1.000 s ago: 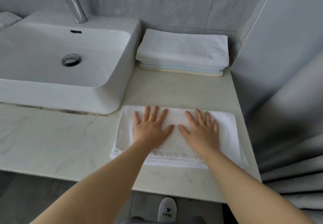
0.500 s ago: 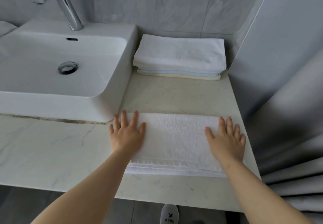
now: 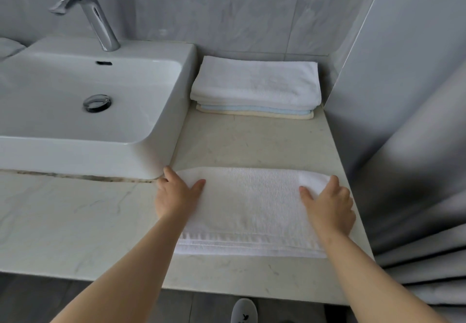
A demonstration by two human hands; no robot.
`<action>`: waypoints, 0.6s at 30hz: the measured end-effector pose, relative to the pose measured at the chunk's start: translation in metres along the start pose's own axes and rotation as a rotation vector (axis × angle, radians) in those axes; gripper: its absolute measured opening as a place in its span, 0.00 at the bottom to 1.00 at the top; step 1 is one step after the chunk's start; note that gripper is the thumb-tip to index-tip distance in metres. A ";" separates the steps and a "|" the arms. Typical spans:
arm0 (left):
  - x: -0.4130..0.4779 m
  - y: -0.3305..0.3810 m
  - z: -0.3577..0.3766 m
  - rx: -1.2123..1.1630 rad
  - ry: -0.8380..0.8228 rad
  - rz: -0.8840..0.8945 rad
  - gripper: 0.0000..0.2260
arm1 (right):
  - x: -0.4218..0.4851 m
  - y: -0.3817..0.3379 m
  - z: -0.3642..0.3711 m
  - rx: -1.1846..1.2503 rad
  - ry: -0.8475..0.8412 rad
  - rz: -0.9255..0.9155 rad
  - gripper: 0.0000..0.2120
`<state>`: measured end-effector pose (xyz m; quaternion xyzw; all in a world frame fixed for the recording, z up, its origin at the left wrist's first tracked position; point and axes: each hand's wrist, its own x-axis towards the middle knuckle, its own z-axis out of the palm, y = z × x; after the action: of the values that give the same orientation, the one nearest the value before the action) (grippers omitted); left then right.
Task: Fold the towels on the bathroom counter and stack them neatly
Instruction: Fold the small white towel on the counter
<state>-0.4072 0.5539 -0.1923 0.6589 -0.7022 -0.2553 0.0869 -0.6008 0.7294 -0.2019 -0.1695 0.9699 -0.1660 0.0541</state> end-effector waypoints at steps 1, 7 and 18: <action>0.001 0.000 -0.001 -0.016 -0.023 -0.024 0.36 | 0.001 -0.001 -0.003 0.036 -0.023 0.023 0.35; 0.008 0.005 -0.013 -0.239 -0.170 -0.108 0.31 | 0.019 0.000 -0.018 0.372 -0.262 0.178 0.30; 0.018 0.048 -0.050 -0.641 -0.262 -0.051 0.20 | 0.035 -0.015 -0.070 0.836 -0.217 0.147 0.09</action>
<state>-0.4285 0.5246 -0.1303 0.5772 -0.5748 -0.5474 0.1919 -0.6400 0.7254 -0.1333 -0.0802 0.8175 -0.5212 0.2313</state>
